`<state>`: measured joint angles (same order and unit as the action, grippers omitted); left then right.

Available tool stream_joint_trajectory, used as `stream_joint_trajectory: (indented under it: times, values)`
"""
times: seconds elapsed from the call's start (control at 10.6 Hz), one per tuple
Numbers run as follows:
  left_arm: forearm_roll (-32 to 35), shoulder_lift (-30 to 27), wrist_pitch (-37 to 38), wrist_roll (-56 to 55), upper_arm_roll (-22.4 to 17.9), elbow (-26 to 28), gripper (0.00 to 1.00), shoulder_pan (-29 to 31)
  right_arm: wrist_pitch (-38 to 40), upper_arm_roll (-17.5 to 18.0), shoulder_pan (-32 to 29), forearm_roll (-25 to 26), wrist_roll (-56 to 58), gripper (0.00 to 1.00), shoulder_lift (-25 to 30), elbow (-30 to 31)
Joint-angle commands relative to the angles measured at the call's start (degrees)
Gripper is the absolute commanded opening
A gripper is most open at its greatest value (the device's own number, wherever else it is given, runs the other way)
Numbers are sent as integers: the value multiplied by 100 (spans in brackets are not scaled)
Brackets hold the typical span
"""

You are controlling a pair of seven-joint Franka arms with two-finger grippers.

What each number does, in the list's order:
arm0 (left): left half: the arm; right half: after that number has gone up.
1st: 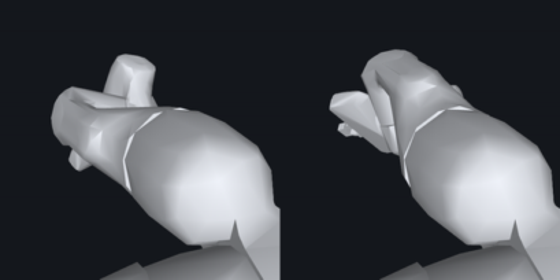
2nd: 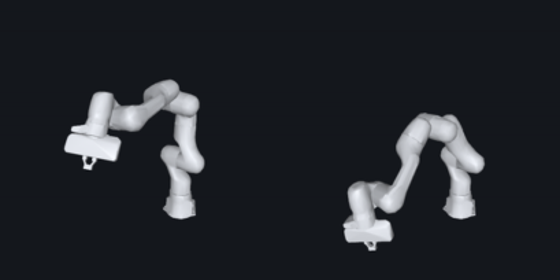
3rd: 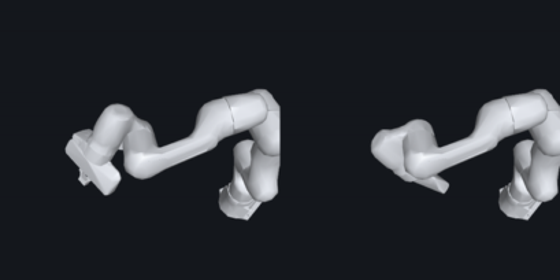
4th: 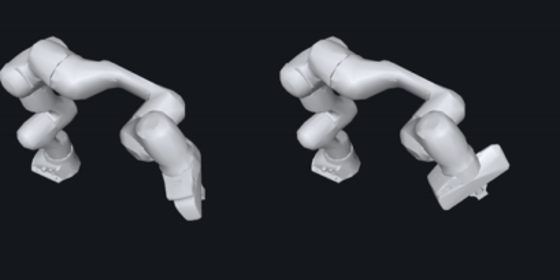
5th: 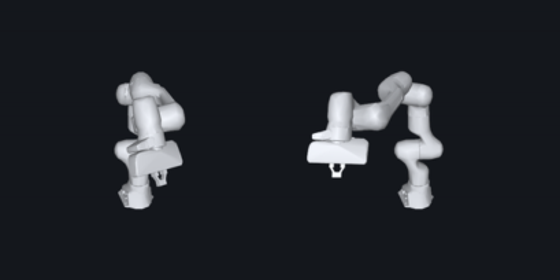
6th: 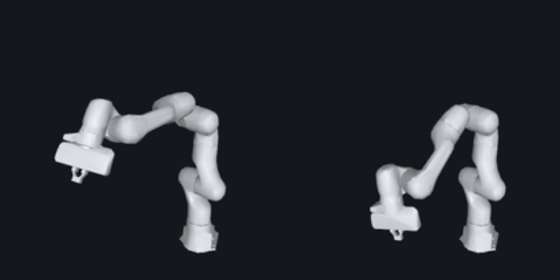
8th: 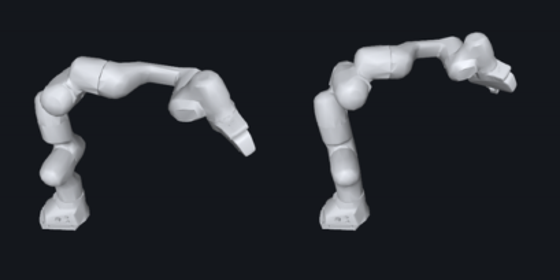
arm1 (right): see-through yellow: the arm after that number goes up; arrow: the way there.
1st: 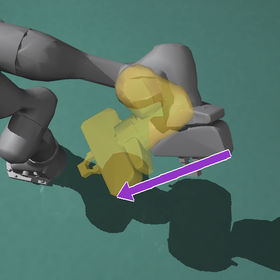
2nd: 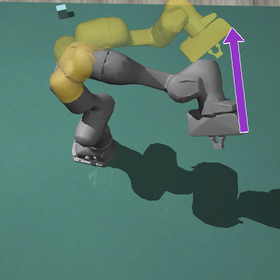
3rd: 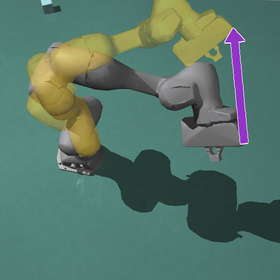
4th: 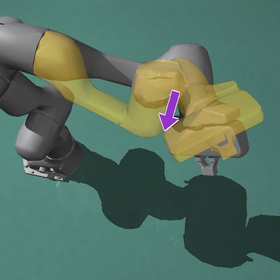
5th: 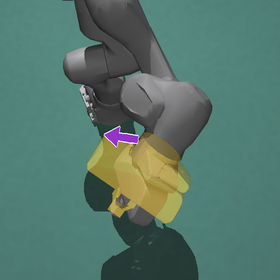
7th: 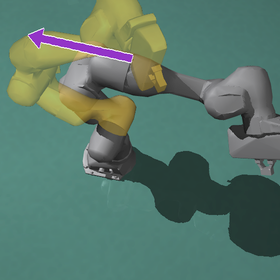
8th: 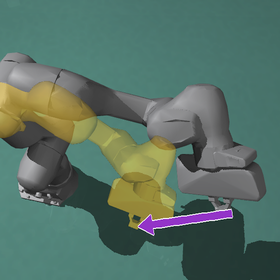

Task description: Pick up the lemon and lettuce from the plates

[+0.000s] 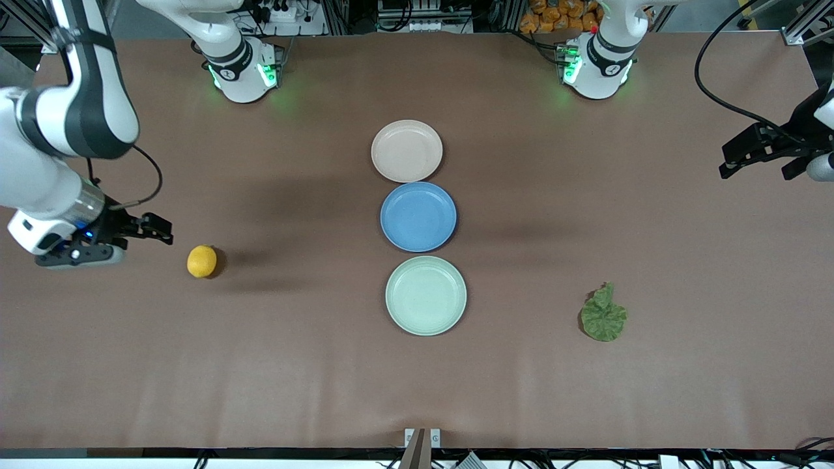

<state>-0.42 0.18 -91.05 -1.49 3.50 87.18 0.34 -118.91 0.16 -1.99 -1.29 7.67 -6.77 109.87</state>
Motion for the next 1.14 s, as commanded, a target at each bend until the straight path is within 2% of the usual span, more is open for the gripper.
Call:
stream_joint_trajectory:
  times: [0.0, 0.47, 0.66, 1.04]
  values:
    - [164, -97, 43, -18, 19, 27, 100, 28, 515, 90, -73, 111, -152, 100, 386, -342]
    - [165, -88, 43, -18, 19, 27, 100, 28, 1808, 72, -56, 120, -248, 100, 466, -1432]
    - [165, -88, 43, 0, 28, 27, 100, 28, 2020, 3, -38, 120, -398, 100, 474, -1530]
    - [156, -97, 43, 0, 45, 18, 100, 28, 2723, -138, 41, 120, -433, 100, 466, -2101]
